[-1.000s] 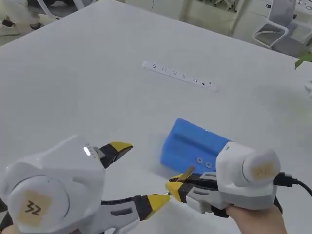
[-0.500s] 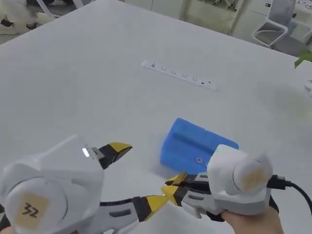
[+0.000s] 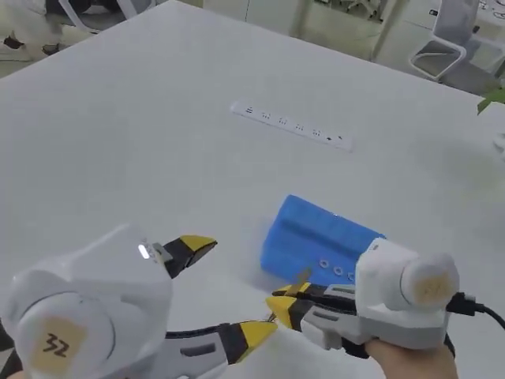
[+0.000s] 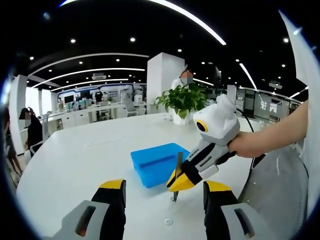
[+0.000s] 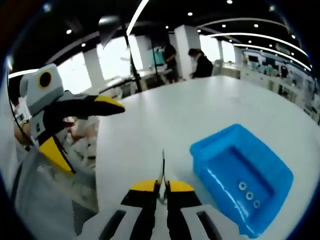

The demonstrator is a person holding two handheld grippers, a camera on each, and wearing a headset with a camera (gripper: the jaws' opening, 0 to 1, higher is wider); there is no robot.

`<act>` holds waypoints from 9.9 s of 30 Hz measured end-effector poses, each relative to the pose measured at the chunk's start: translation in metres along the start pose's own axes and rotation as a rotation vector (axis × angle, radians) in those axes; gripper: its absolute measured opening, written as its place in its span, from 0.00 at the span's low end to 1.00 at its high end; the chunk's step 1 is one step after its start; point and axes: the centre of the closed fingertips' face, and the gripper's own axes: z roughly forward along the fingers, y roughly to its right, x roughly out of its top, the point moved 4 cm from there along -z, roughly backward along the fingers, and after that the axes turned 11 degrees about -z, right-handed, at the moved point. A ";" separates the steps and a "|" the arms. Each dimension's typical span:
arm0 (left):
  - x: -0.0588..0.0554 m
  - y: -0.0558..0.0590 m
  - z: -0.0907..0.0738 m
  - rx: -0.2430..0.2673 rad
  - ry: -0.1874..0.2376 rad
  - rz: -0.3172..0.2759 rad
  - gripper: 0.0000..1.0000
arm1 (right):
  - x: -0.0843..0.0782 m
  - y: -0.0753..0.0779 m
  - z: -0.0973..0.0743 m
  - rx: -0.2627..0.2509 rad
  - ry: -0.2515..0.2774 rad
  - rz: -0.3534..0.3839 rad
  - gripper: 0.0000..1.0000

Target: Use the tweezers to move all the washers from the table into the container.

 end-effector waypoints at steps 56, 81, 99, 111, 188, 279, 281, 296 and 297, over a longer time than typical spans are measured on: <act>0.001 -0.003 -0.001 0.004 0.006 -0.005 0.61 | 0.045 0.100 -0.017 -0.043 -0.037 0.140 0.04; -0.002 -0.001 0.001 0.003 -0.008 0.002 0.60 | 0.010 0.124 0.010 -0.077 -0.124 0.136 0.04; -0.004 0.001 0.003 -0.005 -0.025 0.018 0.59 | 0.005 0.126 0.014 -0.080 -0.129 0.113 0.04; -0.003 -0.002 0.002 0.000 -0.020 0.012 0.59 | 0.007 0.122 0.009 -0.084 -0.114 0.100 0.05; 0.000 0.007 0.001 -0.043 0.000 0.008 0.59 | 0.014 -0.052 0.039 0.333 -0.130 -0.171 0.05; 0.006 0.009 0.000 -0.070 0.035 -0.017 0.59 | 0.050 0.069 -0.028 -0.143 0.122 0.022 0.04; 0.005 0.009 0.000 -0.070 0.036 -0.018 0.59 | 0.050 0.073 -0.025 -0.147 0.111 0.027 0.04; 0.005 0.009 0.000 -0.070 0.035 -0.017 0.58 | 0.039 0.094 -0.006 -0.143 0.065 0.061 0.04; 0.004 0.008 0.000 -0.070 0.035 -0.016 0.58 | 0.039 0.095 -0.005 -0.142 0.063 0.066 0.04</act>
